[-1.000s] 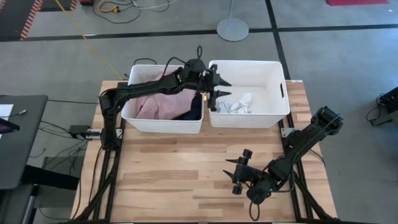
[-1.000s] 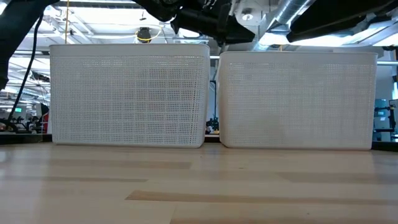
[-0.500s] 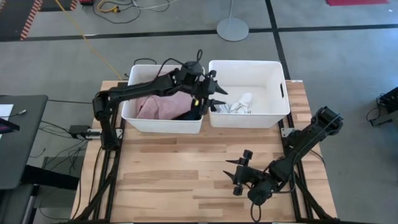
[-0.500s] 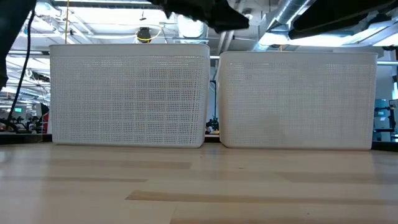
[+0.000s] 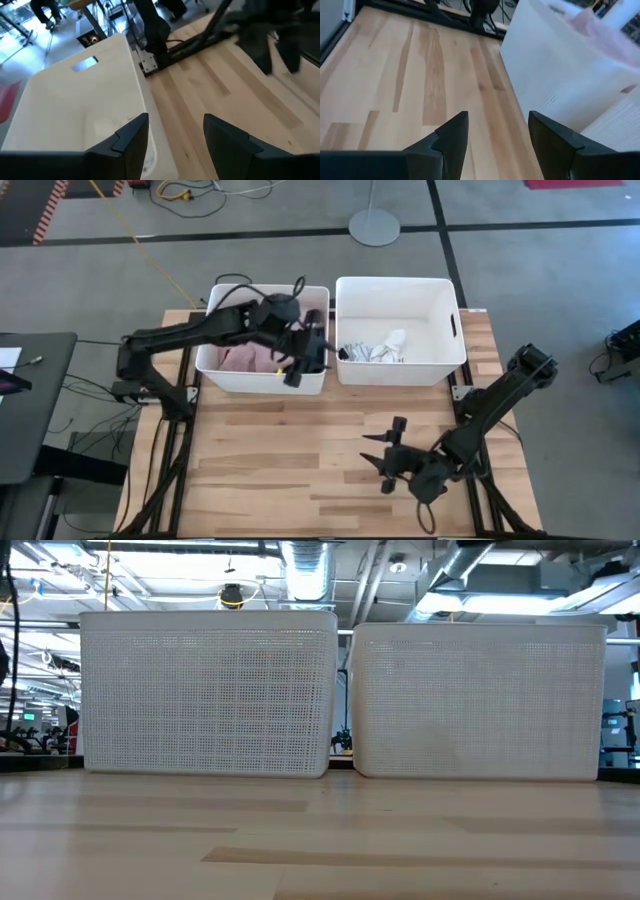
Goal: Sort clothes
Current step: Return to Home Position
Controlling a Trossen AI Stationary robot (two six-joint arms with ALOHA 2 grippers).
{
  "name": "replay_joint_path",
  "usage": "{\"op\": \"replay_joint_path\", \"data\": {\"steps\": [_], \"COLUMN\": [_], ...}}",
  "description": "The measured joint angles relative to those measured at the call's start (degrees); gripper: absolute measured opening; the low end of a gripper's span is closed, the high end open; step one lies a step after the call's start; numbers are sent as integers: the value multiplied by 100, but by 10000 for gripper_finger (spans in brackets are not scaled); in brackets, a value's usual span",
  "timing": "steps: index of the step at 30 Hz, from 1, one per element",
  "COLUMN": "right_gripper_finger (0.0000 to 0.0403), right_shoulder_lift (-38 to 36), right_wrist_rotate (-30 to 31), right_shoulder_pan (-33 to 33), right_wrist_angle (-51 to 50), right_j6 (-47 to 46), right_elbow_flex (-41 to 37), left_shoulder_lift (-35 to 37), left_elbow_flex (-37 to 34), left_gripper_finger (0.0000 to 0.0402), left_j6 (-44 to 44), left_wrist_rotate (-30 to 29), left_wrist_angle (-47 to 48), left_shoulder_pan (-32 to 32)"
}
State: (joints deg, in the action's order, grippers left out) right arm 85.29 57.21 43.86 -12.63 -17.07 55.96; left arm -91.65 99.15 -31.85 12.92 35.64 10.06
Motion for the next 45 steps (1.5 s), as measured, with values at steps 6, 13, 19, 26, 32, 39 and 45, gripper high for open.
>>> {"op": "replay_joint_path", "data": {"steps": [6,13,19,26,32,39,45], "right_gripper_finger": [221,221,221,221,221,221,221], "right_shoulder_lift": [-573,-1178,-1602,-2078,-2445,-2744,-2874], "right_wrist_rotate": [-2,-2,-3,-4,-4,-5,-8], "right_shoulder_pan": [97,324,564,826,994,1132,1247], "right_wrist_angle": [10,-16,-59,-301,-491,-661,-954], "right_j6": [680,1355,1761,1888,1881,1996,1900], "right_elbow_flex": [0,0,0,0,0,0,0], "left_shoulder_lift": [521,1060,1428,1985,2763,3822,4697], "left_elbow_flex": [0,0,-2,-446,-1546,-2846,-3893], "left_gripper_finger": [184,184,183,183,183,183,183], "left_j6": [32,404,661,934,1263,1681,2027], "left_wrist_rotate": [-580,-1036,-1560,-2079,-2433,-2465,-2613], "left_wrist_angle": [710,1336,1733,1704,1220,414,-169], "left_shoulder_pan": [-420,-813,-1153,-1552,-1812,-2154,-2458]}}
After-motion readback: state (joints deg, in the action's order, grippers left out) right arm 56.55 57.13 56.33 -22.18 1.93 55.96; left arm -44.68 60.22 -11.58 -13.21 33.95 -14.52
